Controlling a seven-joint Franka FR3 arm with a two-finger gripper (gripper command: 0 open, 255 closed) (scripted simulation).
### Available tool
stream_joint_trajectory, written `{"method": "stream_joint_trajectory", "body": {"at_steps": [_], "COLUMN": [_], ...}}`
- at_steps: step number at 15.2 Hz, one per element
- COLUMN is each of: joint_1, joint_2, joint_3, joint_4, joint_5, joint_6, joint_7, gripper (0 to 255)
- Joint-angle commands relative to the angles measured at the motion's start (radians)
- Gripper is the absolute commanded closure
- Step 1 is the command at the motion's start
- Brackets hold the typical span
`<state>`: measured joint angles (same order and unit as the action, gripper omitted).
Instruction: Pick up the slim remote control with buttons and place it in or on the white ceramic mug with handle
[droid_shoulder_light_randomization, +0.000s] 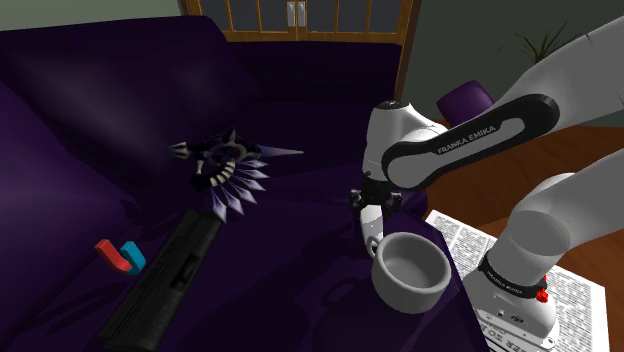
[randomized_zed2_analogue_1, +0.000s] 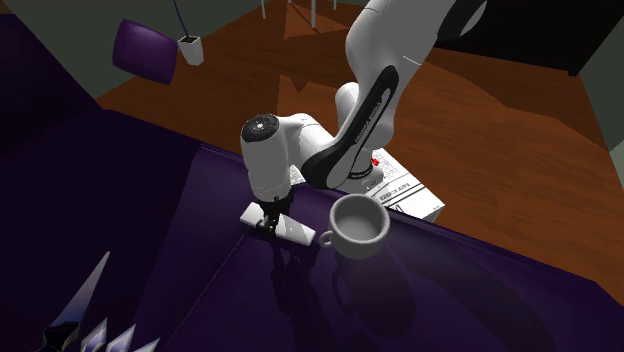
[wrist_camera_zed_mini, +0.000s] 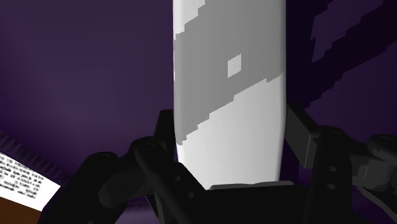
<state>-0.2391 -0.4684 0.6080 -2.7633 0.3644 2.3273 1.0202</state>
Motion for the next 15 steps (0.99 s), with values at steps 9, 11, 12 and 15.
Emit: {"method": "stream_joint_trajectory", "body": {"at_steps": [9,11,12,15], "joint_1": [0.010,0.012,0.012,0.013], "joint_2": [-0.082,-0.101,-0.110,-0.135], "joint_3": [-0.039,-0.050,-0.055,-0.070], "joint_4": [0.046,0.061,0.069,0.095], "joint_5": [-0.007,-0.011,-0.013,-0.020], "joint_6": [-0.127,-0.161,-0.178,-0.228], "joint_7": [-0.007,-0.008,-0.008,-0.009], "gripper": [255,255,255,255]}}
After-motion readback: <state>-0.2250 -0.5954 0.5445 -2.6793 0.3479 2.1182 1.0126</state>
